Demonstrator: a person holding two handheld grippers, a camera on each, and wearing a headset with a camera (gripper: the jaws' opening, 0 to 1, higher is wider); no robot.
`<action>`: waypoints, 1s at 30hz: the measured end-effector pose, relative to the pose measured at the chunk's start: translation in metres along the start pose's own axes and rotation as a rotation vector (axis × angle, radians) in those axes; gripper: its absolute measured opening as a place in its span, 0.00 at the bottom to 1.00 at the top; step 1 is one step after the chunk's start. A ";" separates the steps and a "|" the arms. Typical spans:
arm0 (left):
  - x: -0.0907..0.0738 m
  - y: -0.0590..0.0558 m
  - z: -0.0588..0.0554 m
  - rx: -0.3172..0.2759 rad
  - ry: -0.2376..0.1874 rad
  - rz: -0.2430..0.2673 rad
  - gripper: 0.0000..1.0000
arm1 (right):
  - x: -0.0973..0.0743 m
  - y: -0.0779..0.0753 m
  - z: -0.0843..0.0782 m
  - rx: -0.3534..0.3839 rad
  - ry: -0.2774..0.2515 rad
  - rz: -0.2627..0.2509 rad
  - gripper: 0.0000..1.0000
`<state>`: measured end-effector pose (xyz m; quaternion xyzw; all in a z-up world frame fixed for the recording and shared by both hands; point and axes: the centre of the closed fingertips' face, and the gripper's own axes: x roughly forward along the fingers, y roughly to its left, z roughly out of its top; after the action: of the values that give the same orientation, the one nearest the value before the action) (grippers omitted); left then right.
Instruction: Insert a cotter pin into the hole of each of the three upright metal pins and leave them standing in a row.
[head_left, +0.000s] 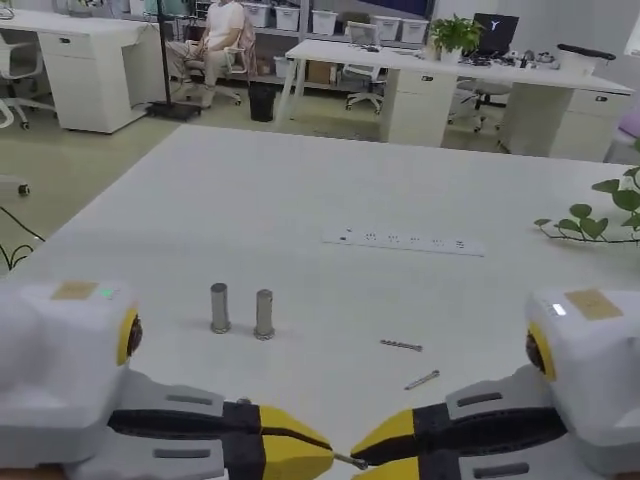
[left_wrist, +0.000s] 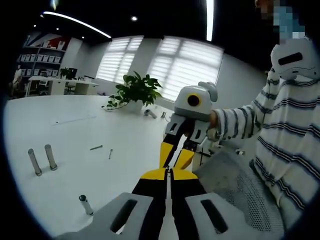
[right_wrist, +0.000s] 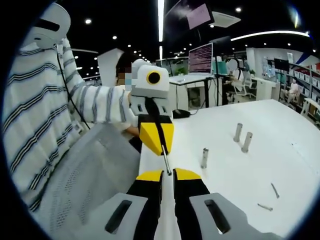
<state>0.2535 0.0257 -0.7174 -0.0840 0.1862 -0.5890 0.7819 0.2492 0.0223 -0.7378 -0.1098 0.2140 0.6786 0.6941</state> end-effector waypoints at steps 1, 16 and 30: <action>0.000 0.000 0.000 0.003 -0.001 -0.001 0.00 | 0.000 0.000 0.002 -0.001 -0.012 0.000 0.08; 0.002 -0.001 -0.005 0.003 0.014 -0.012 0.00 | 0.001 0.002 -0.007 -0.007 0.020 0.029 0.05; 0.000 0.000 -0.020 -0.044 0.082 -0.018 0.00 | 0.003 0.006 -0.007 0.002 0.041 0.067 0.04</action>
<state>0.2458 0.0271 -0.7361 -0.0787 0.2304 -0.5949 0.7660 0.2423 0.0221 -0.7448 -0.1157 0.2326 0.6987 0.6666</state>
